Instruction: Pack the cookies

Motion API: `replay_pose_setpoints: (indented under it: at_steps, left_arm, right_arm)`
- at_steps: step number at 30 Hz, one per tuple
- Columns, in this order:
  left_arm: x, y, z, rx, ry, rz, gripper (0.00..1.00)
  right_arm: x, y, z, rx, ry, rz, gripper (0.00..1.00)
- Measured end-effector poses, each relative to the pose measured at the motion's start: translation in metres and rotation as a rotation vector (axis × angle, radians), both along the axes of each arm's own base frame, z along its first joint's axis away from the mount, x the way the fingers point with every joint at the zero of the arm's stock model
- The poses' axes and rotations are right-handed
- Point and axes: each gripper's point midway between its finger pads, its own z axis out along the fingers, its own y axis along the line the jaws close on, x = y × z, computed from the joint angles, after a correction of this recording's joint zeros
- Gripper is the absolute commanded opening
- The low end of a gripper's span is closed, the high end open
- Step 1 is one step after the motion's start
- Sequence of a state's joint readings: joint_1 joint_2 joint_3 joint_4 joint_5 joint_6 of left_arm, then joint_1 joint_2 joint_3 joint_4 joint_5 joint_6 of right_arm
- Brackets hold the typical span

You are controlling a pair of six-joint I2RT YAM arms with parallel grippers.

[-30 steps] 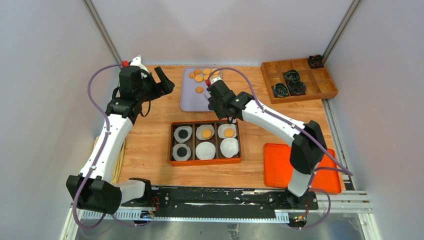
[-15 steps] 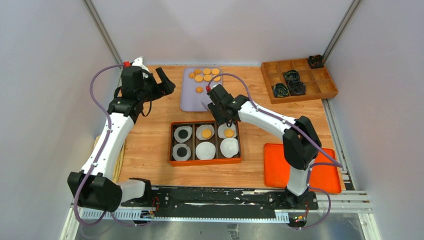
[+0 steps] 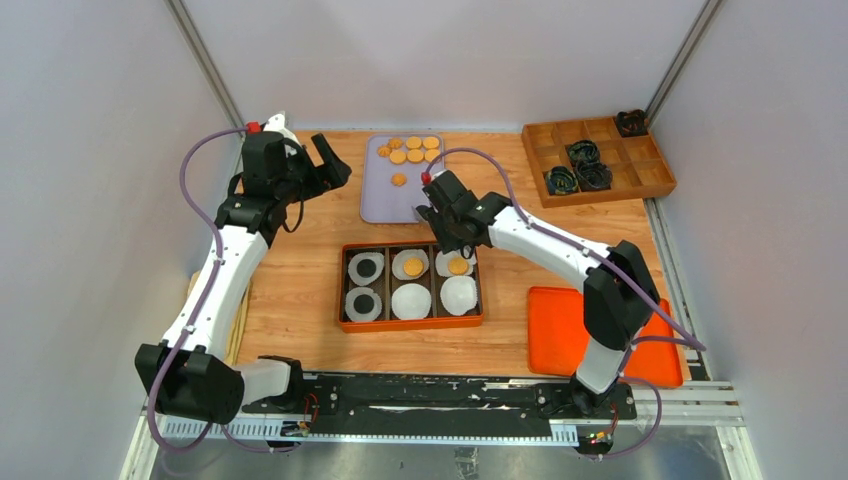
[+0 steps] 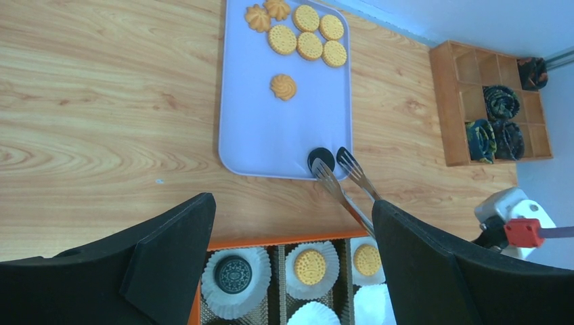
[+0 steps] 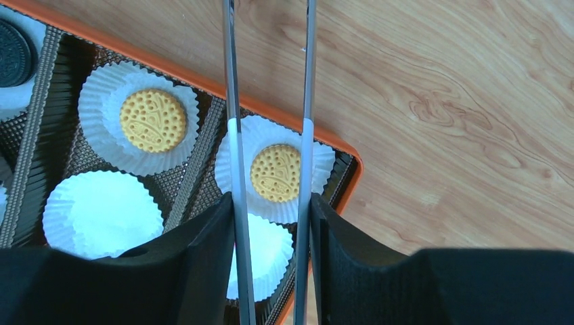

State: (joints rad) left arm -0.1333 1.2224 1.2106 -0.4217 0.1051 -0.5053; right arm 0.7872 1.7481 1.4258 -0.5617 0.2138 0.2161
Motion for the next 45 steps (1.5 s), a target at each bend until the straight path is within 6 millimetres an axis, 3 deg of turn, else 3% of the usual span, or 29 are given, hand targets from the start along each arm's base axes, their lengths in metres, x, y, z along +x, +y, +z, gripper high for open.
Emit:
replay_pose_setpoints:
  at_steps: [5, 7, 16, 22, 25, 45]
  left_arm:
    - [0.0, 0.0, 0.0, -0.003, -0.001, 0.0, 0.94]
    - [0.0, -0.001, 0.0, -0.004, 0.0, -0.001, 0.94]
    - [0.0, -0.001, -0.002, -0.004, 0.003, -0.003, 0.94]
    - [-0.001, -0.001, -0.005, -0.003, 0.01, -0.003, 0.94]
    - [-0.001, -0.001, -0.005, -0.003, 0.011, -0.003, 0.94]
    - [-0.002, -0.001, -0.007, -0.003, 0.016, -0.005, 0.94]
  right_arm:
    - [-0.004, -0.003, 0.011, 0.004, 0.001, 0.003, 0.14]
    - [-0.004, -0.003, 0.013, 0.005, 0.0, 0.003, 0.13]
    - [0.003, 0.003, 0.03, 0.027, -0.029, 0.009, 0.39]
    - [0.006, 0.007, 0.031, 0.02, -0.022, 0.008, 0.42]
    - [0.008, 0.008, 0.028, 0.006, -0.008, 0.008, 0.47]
    - [0.012, 0.011, 0.01, -0.042, 0.056, 0.002, 0.47]
